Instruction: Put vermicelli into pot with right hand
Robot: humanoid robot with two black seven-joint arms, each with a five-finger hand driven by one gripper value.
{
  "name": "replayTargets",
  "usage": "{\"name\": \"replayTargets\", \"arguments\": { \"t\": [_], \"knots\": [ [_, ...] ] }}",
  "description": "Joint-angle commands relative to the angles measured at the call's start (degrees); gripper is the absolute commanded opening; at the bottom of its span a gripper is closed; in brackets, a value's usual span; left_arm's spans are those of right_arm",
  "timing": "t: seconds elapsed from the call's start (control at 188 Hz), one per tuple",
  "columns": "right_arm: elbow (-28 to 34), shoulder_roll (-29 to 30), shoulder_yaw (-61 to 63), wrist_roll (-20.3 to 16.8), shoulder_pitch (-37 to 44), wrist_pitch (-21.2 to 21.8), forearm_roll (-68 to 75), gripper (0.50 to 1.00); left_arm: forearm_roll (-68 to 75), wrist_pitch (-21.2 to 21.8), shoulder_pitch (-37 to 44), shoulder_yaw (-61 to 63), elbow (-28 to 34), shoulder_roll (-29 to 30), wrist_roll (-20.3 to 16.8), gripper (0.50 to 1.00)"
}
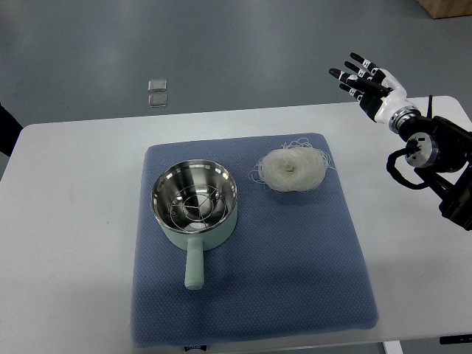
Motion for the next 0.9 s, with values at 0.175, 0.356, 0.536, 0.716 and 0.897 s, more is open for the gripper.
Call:
{"name": "replayTargets", "arguments": {
  "t": [0.175,0.356,0.536,0.716,0.897],
  "knots": [
    [-3.1,0.2,0.1,0.2,0.7,3.6,0.1,0.919,0.0,0.0,0.0,0.0,0.0,0.0,0.0,1.0],
    [-3.0,0.2,0.2,0.3,0.8,3.6,0.1,0.919,0.0,0.0,0.0,0.0,0.0,0.0,0.0,1.0],
    [-2.4,-0.7,-0.3,0.7,1.1,6.7,-0.5,0.921,0.0,0.0,0.0,0.0,0.0,0.0,0.0,1.0],
    [-2.1,-1.3,-0.7,0.9,2.9,9.8,-10.1,0.919,0.0,0.0,0.0,0.0,0.0,0.0,0.0,1.0],
    [2.1,-3.7,-1.4,1.0,4.2,14.2,-30.5,0.919,0.0,0.0,0.0,0.0,0.0,0.0,0.0,1.0]
  ]
}}
